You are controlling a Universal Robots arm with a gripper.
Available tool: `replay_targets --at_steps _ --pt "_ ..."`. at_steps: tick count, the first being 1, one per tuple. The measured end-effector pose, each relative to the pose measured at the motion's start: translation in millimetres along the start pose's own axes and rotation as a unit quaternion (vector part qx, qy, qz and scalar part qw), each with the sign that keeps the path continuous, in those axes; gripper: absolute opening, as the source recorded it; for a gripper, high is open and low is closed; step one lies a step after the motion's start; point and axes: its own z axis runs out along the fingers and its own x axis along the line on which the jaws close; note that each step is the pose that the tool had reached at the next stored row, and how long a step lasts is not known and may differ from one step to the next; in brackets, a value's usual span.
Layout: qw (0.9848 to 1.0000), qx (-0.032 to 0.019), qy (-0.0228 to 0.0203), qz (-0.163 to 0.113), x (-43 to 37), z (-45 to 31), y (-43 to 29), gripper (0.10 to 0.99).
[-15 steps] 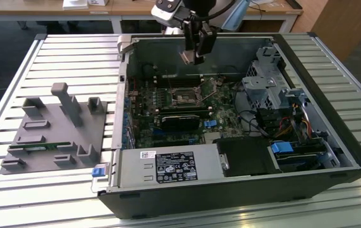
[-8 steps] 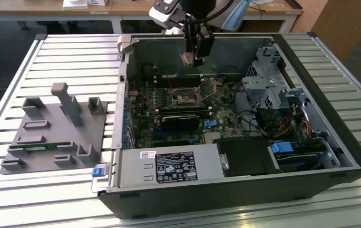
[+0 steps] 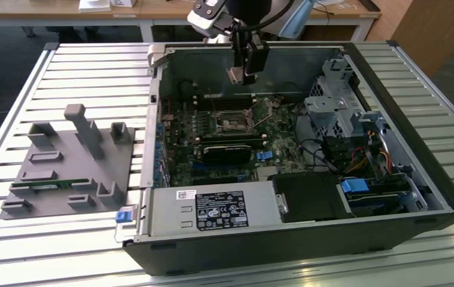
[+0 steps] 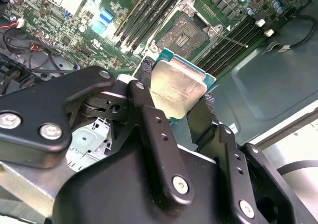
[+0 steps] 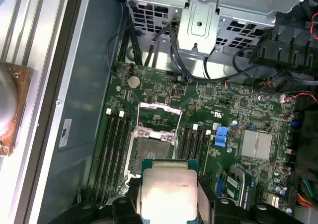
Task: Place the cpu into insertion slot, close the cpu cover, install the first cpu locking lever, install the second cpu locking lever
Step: 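Place the cpu into insertion slot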
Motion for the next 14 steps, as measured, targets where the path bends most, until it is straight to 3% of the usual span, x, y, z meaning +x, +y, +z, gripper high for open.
replay_targets --at_steps 14 --pt "1.0 0.0 -0.0001 0.0 0.0 6.0 -0.5 0.537"
